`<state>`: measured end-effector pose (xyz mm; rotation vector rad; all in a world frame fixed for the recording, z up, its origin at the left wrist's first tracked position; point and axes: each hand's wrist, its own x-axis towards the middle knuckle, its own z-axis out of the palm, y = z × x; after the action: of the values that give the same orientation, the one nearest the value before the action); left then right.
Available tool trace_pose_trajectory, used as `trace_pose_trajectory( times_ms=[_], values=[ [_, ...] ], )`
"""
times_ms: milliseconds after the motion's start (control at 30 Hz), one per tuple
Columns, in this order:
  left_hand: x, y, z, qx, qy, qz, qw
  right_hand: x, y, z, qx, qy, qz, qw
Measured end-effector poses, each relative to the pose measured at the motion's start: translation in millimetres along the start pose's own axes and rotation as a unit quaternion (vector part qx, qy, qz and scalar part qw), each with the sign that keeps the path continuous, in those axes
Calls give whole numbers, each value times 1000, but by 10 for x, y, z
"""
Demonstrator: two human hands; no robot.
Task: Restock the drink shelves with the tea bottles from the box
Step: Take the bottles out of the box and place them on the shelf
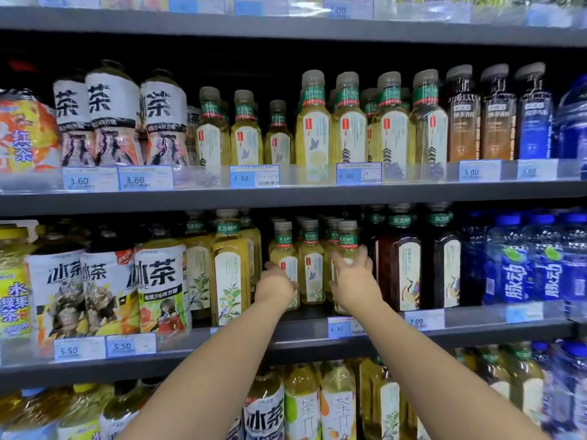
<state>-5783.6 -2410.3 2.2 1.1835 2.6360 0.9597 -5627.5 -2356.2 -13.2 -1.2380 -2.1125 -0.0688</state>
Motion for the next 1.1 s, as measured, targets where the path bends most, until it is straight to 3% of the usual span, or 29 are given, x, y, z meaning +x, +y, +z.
trace_pose_trajectory(
  times_ms=[167, 367, 600, 833, 933, 1100],
  values=[
    [26, -92, -4, 88, -6, 38, 995, -76, 65, -78, 18, -53, -11, 998],
    [-82, -21, -48, 194, 11, 107, 975, -136, -23, -227, -64, -137, -11, 988],
    [-520, 4, -109, 228, 92, 231, 941, -210, -43, -314, -70, -172, 5, 982],
    [-1114, -250, -182, 198, 150, 290, 924, -803, -93, -449, -36, -42, -27, 998],
    [-1445, -537, -52, 186, 185, 357, 897, -1185, -111, -432, -27, 31, -87, 995],
    [-2048, -1363, 541, 154, 160, 442, 869, -2091, -37, 36, 50, 99, -152, 982]
  ],
)
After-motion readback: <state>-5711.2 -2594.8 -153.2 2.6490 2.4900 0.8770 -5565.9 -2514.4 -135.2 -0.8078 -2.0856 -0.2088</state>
